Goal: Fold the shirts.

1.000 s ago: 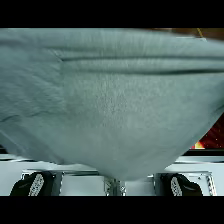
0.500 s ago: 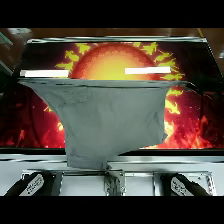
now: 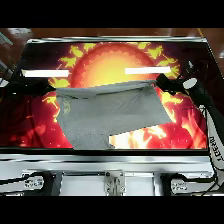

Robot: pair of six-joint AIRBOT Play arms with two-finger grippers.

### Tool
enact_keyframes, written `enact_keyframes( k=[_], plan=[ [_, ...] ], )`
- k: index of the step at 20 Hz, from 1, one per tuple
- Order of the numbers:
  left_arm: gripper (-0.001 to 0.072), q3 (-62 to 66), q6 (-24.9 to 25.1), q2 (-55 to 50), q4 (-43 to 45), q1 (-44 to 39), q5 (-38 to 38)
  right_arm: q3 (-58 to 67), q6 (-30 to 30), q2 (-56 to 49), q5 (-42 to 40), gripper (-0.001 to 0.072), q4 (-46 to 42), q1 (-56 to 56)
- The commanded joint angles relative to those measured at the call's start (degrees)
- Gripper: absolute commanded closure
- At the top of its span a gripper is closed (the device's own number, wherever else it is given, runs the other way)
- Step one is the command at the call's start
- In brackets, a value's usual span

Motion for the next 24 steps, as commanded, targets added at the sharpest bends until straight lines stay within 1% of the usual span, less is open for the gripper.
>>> enact_keyframes(
  k=[1, 2, 3, 4, 5, 6, 7, 8, 10, 12, 13, 15, 17, 20, 21, 22, 24],
  plan=[
    [0.0089, 0.81, -5.31, -3.91, 0.50, 0.83, -5.68, 0.61, -0.76, -0.26, 2.62, 0.0192, 0.70, -0.98],
    [0.0111, 2.29, -5.29, -3.87, 2.71, 3.19, -11.41, 1.49, -5.03, 1.66, 6.58, 0.0051, 0.24, -3.21],
    [0.0116, 3.96, -5.33, -3.85, 6.21, 6.10, -18.47, 2.64, -7.63, 3.80, 11.65, 0.0055, -2.16, -6.14],
    [0.0117, 4.68, -5.35, -3.58, 9.33, 8.90, -24.83, 3.45, -7.85, 5.81, 16.81, 0.0056, -5.66, -9.20],
    [0.0118, 4.33, -5.42, -2.93, 12.33, 11.58, -29.81, 3.65, -7.82, 7.96, 22.67, 0.0081, -9.55, -12.72],
    [0.0117, 2.62, -6.51, -1.64, 14.40, 14.03, -32.39, 3.65, -7.85, 9.40, 29.57, 0.0145, -12.46, -15.93],
    [0.0117, -0.59, -6.60, 0.15, 14.29, 15.67, -32.50, 3.50, -7.91, 10.01, 36.61, 0.0165, -14.93, -19.06],
    [0.0115, -5.40, -6.25, 2.21, 14.25, 16.37, -32.02, 2.95, -8.09, 9.99, 42.14, 0.0162, -16.02, -21.51],
    [0.0098, -16.74, -4.52, 5.57, 13.16, 15.74, -28.76, -0.37, -10.25, 9.99, 48.19, 0.0160, -14.91, -25.03],
    [0.0098, -27.93, -1.20, 7.65, 6.25, 13.94, -23.43, -3.63, -11.58, 9.99, 49.18, 0.0160, -12.90, -26.10],
    [0.0098, -31.71, 0.94, 7.93, 2.36, 12.94, -21.42, -4.85, -11.85, 9.99, 49.03, 0.0160, -11.96, -26.08],
    [0.0100, -36.96, 2.60, 7.87, -2.19, 10.62, -17.75, -6.19, -11.93, 9.99, 47.87, 0.0160, -10.49, -25.86],
    [0.0103, -39.89, 2.21, 7.87, -2.58, 8.15, -14.88, -6.29, -11.98, 9.99, 46.90, 0.0160, -10.36, -25.88],
    [0.0113, -41.27, 2.25, 7.76, -2.54, 5.73, -13.46, -6.32, -12.85, 9.51, 46.31, 0.0158, -10.21, -25.92],
    [0.0115, -41.27, 2.25, 7.76, -2.54, 5.51, -13.44, -6.40, -12.92, 8.98, 46.58, 0.0094, -10.12, -25.92],
    [0.0116, -41.27, 2.25, 7.76, -2.47, 5.53, -13.46, -6.40, -12.94, 8.17, 47.25, 0.0074, -10.08, -25.90],
    [0.0117, -41.27, 0.94, 7.76, 0.50, 5.53, -12.96, -6.40, -13.35, 6.27, 47.98, 0.0074, -9.16, -25.90]
  ],
)
